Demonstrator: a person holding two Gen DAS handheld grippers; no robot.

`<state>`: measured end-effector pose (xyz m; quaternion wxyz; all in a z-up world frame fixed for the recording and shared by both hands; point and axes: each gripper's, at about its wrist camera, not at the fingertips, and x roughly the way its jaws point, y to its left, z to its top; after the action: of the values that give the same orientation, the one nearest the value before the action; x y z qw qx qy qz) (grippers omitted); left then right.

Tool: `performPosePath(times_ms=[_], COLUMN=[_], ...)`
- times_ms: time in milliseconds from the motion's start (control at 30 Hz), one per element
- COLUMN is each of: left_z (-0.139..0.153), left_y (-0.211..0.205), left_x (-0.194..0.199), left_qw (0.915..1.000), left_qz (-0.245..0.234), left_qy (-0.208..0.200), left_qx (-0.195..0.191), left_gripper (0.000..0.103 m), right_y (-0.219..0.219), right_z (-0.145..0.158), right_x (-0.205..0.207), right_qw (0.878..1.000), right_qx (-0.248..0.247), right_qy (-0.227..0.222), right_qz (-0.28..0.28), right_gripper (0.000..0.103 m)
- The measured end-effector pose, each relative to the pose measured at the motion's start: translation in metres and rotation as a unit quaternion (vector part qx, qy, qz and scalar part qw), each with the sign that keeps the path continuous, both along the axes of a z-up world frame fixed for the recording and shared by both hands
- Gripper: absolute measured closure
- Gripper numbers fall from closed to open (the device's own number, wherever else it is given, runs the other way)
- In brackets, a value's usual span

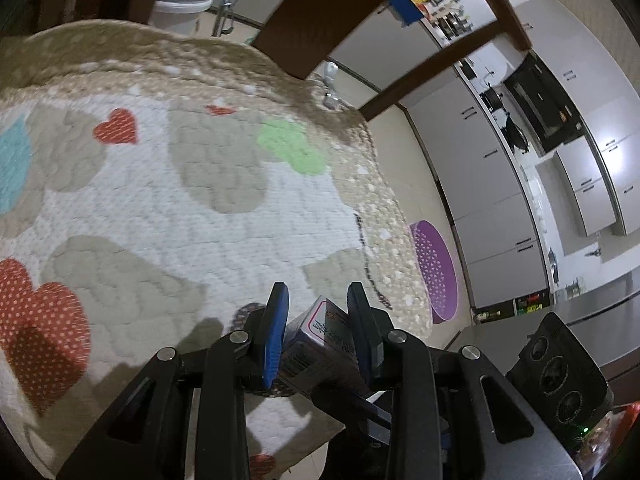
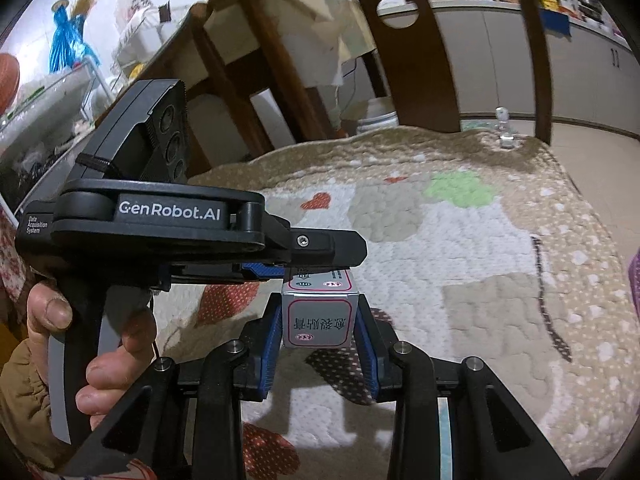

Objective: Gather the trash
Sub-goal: 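Carry the white box over the purple basket and open both tools to drop it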

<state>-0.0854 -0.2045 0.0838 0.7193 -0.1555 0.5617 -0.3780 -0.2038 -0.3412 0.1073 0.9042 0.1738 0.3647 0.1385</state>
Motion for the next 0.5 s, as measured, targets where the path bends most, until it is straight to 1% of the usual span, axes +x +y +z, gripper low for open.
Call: performPosePath(times_ms=[233,500], left_z=[0.014,0.023], left_y=[-0.039,-0.085], left_x=[-0.009,-0.018], left_qw=[0.9993,0.9970], left_qz=[-0.031,-0.064], left_qy=[-0.018,-0.034], left_qx=[0.011,0.027], left_gripper=[0.074,0.074], right_y=[-0.027,-0.065], right_z=[0.005,0.005], right_x=[-0.014,-0.033], right_qw=[0.999,0.997], right_qx=[0.010,0.034], right_qy=[-0.013,-0.028], right_qz=[-0.028,-0.067], right_gripper=[0.066,0.066])
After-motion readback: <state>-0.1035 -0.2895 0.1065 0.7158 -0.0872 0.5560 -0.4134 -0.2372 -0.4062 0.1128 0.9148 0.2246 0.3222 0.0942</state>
